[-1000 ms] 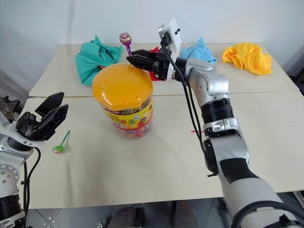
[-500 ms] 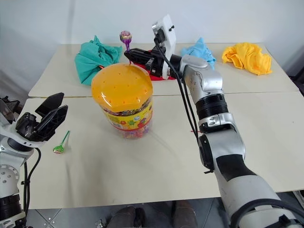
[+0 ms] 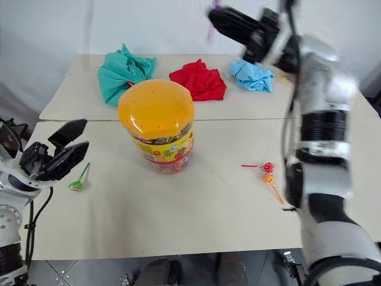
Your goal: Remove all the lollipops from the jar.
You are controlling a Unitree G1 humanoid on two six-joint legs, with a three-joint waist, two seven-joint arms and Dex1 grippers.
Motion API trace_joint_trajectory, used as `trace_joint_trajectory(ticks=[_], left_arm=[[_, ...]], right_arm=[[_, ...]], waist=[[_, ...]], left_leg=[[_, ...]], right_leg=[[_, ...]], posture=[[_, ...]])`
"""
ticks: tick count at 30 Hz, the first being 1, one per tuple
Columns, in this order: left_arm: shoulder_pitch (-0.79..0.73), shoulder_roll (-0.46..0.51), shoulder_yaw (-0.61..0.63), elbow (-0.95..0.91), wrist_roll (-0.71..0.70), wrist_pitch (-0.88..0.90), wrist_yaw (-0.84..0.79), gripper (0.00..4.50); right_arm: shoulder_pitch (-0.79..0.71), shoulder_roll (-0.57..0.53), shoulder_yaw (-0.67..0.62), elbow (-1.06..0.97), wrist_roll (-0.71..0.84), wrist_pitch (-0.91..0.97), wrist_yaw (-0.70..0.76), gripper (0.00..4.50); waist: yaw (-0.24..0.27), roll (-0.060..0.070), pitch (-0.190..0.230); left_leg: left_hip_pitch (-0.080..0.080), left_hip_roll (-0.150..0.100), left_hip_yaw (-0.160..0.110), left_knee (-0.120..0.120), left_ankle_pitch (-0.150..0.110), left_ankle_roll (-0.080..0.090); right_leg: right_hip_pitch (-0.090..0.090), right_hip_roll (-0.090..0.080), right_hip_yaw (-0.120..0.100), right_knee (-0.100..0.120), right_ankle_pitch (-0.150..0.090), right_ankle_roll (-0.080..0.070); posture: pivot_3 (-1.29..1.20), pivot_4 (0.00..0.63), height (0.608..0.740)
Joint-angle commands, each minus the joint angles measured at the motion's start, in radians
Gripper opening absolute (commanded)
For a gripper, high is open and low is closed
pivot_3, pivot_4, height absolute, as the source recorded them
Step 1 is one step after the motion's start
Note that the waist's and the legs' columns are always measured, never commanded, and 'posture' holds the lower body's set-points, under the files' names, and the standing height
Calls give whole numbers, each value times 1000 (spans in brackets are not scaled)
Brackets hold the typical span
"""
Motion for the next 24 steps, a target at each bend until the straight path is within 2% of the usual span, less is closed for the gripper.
trace_joint_trajectory(ticks=[1, 3, 6, 9, 13, 18, 23, 24], left_arm=[[30, 69, -68, -5, 128, -76, -120, 4500], [41, 84, -116, 3, 202, -133, -168, 4500], [39, 77, -142, 9, 241, -184, -195, 4500], [53, 82, -172, 16, 282, -222, -230, 4500], [51, 79, -170, 21, 283, -227, -231, 4500], [51, 81, -150, 27, 284, -225, -214, 4500], [54, 65, -113, 43, 305, -239, -138, 4500], [61, 66, -104, 48, 315, -249, -130, 4500]], right_arm=[[248, -192, 66, -143, -133, -90, 98, 31], [422, -263, 38, -194, -155, -117, 90, 31], [591, -278, -22, -233, -153, -141, 21, 31], [777, -326, 8, -245, -220, -202, 31, 31], [854, -309, -21, -211, -221, -271, -4, 1044], [858, -308, -41, -191, -191, -313, 29, 2703], [848, -242, -77, -251, -87, -394, 98, 4482], [846, -209, -85, -290, -41, -396, 108, 4482]], waist=[[6, 0, 0], [11, -1, 0], [6, 1, 1], [-4, 4, 1], [-4, 4, 1], [3, 4, 1], [7, 4, 1], [6, 4, 1]], left_leg=[[0, 0, 0, 0, 0, 0], [0, 0, 4, 0, 0, 0], [0, 0, 10, 0, 0, 0], [3, 1, 15, 0, 1, -1], [5, 3, 17, 0, 1, -1], [5, 3, 16, 1, 1, -1], [4, 3, 13, 1, 0, 0], [4, 2, 11, 1, 0, 0]], right_leg=[[0, 0, 0, 0, 0, 0], [1, 0, -3, -2, 0, 0], [1, 0, -2, -4, 0, 0], [0, 1, 3, -2, 0, 0], [0, 1, 4, 0, 0, 0], [-1, 1, 6, 0, 0, 0], [0, 0, 4, 0, 0, 0], [0, 0, 4, 0, 0, 0]], posture=[[0, 150, 740], [0, 150, 740], [0, 150, 740], [0, 150, 740], [0, 150, 740], [0, 150, 740], [0, 150, 740], [0, 150, 740]])
